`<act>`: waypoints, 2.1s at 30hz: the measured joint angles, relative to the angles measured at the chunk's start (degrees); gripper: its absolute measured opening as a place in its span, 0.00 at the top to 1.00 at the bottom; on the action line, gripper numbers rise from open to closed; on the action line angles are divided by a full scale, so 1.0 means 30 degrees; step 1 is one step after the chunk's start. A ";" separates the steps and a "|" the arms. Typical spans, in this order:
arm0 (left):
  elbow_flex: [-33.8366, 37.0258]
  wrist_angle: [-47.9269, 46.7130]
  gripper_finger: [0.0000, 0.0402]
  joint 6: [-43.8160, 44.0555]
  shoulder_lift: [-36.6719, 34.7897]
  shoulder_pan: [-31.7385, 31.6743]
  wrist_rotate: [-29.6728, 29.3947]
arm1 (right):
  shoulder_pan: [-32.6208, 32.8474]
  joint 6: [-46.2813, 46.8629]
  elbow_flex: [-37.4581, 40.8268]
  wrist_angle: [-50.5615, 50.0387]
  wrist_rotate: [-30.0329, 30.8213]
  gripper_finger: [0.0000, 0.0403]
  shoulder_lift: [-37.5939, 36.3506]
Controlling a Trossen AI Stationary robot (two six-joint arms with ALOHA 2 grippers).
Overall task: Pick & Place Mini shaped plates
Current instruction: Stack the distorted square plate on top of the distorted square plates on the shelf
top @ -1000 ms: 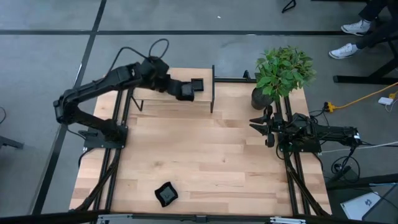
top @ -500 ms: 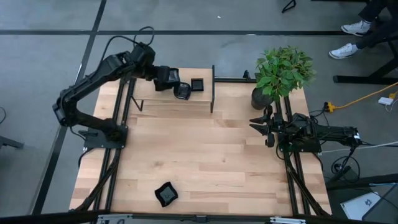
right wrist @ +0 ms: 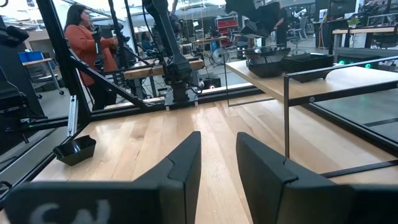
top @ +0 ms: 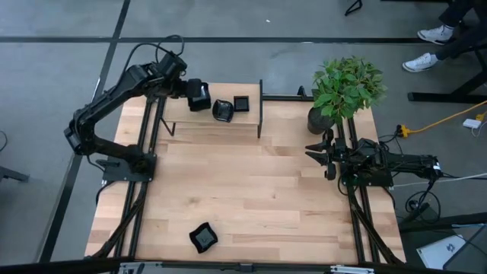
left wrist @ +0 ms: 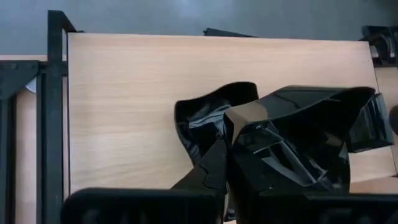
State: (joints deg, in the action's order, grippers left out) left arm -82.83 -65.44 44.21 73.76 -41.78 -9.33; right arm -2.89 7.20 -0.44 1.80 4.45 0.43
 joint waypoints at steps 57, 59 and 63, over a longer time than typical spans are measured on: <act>0.0036 -0.0255 0.60 -0.2493 0.1341 0.1655 0.3004 | -0.0001 0.0000 -0.0003 0.0001 0.0000 0.74 -0.0001; 0.0036 -0.0251 0.61 -0.2677 0.1341 0.2307 0.2998 | -0.0003 0.0000 -0.0001 -0.0001 0.0000 0.74 -0.0005; 0.0036 -0.0123 0.62 -0.3218 0.1341 0.3727 0.2989 | 0.0004 0.0000 -0.0004 -0.0005 0.0000 0.74 -0.0004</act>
State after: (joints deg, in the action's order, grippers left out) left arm -82.72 -65.81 34.55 77.78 -30.61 -0.36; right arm -2.87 7.20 -0.45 1.78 4.45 0.42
